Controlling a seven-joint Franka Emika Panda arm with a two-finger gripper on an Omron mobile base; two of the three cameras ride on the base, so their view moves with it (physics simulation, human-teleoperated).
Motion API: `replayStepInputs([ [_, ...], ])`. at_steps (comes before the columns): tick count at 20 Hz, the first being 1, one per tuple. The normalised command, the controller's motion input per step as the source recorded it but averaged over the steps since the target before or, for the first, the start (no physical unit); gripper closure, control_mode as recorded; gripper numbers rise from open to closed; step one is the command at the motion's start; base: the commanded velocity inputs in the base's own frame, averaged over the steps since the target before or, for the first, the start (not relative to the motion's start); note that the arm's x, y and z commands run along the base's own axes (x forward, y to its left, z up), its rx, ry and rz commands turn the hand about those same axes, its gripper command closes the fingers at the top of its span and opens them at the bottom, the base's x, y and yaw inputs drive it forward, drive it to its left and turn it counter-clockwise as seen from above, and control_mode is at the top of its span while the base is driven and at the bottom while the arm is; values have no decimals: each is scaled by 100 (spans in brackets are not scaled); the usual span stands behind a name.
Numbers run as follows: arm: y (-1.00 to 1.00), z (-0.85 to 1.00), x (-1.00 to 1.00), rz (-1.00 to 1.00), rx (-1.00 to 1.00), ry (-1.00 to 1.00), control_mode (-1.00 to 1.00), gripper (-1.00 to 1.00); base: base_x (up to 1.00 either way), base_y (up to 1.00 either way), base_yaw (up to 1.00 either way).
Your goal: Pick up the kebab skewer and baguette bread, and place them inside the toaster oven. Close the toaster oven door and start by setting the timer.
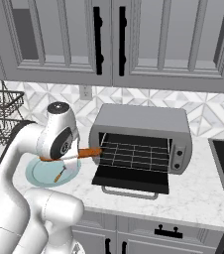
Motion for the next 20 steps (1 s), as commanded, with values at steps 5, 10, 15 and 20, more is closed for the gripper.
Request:
replayStepInputs([
  [5, -66, 15, -9, -14, 0, -15, -100, 100, 0, 0, 0],
  [10, -63, 6, -12, -15, 0, -16, -100, 100, 0, 0, 0],
  [15, -60, 2, -6, -16, 0, -14, -100, 100, 0, 0, 0],
  [20, -47, 1, 0, -11, 0, -23, -100, 100, 0, 0, 0],
])
